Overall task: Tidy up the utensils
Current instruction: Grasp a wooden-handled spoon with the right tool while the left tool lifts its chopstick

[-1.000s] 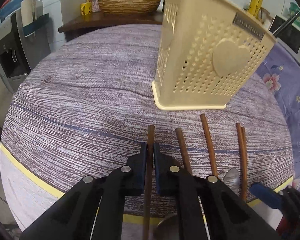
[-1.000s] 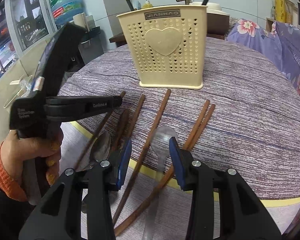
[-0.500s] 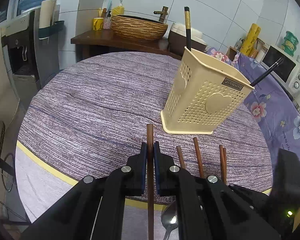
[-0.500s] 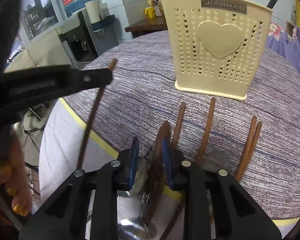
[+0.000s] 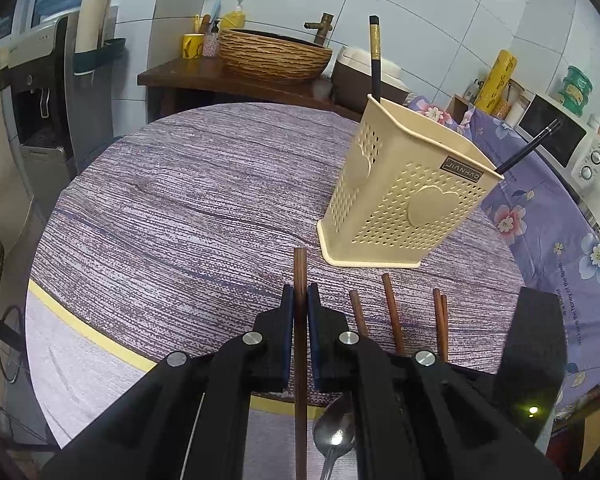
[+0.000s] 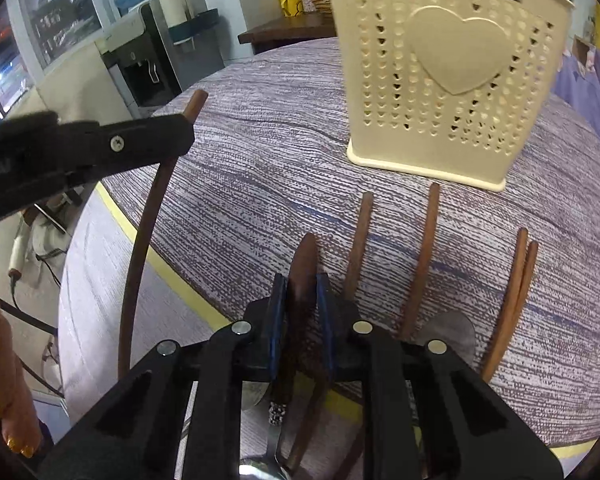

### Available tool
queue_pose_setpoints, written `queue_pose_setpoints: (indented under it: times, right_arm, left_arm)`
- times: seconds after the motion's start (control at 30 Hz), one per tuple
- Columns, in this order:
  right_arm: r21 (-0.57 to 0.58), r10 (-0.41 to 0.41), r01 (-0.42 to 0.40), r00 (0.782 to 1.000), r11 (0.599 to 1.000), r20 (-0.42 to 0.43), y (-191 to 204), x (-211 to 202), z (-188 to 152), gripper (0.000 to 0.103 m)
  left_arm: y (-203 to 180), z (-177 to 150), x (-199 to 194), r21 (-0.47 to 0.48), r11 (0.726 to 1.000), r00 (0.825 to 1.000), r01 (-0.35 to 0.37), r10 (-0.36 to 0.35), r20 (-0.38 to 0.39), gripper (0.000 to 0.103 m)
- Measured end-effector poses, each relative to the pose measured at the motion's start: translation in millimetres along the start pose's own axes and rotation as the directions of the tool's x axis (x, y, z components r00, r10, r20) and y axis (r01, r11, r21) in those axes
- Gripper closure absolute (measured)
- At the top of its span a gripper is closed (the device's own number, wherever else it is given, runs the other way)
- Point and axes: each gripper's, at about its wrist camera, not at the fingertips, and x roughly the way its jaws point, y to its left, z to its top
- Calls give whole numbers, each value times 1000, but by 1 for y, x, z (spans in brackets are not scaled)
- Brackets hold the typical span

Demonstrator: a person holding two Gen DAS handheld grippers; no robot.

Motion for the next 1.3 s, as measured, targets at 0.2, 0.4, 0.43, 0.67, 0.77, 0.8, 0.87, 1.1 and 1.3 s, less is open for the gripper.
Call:
queue_pose_setpoints:
  times: [0.2, 0.4, 0.43, 0.67, 0.77, 0.8, 0.87, 1.1, 1.3]
  right_arm:
    - [-32, -37, 37, 999, 999, -9, 6, 6, 7, 86]
    - [-63, -48, 49, 999, 997, 9, 12, 8, 8, 85]
    - [-55, -35, 36, 999, 998, 11, 12, 8, 8, 86]
    - [-5, 40, -40, 989, 999, 140, -11, -51, -3, 86]
    - [31, 61, -69, 976, 997, 210, -25, -88, -9, 86]
    - [43, 67, -79, 971, 996, 231, -29, -99, -12, 87]
    - [67, 72, -94, 959, 993, 275, -44, -125, -22, 87]
    - [92, 53, -91, 934, 992, 352, -65, -168, -43, 87]
    - [80, 62, -98, 925, 992, 375, -68, -180, -45, 87]
  left_arm:
    - [3, 1, 1, -6, 1000, 1000, -2, 2, -4, 95]
    - [1, 1, 1, -2, 1000, 1000, -1, 1, -4, 95]
    - [1, 1, 1, -1, 1000, 1000, 0, 0, -2, 95]
    - [1, 2, -18, 4, 1000, 999, 25, -25, 35, 95]
    - [0, 1, -34, 12, 999, 997, 44, -45, 66, 95]
    - [0, 1, -41, 10, 998, 995, 54, -55, 77, 95]
    - [0, 1, -52, 12, 997, 993, 71, -72, 99, 95]
    - [-7, 0, -80, 24, 995, 982, 97, -99, 160, 95]
    - [-13, 4, -85, 36, 993, 978, 109, -113, 173, 95]
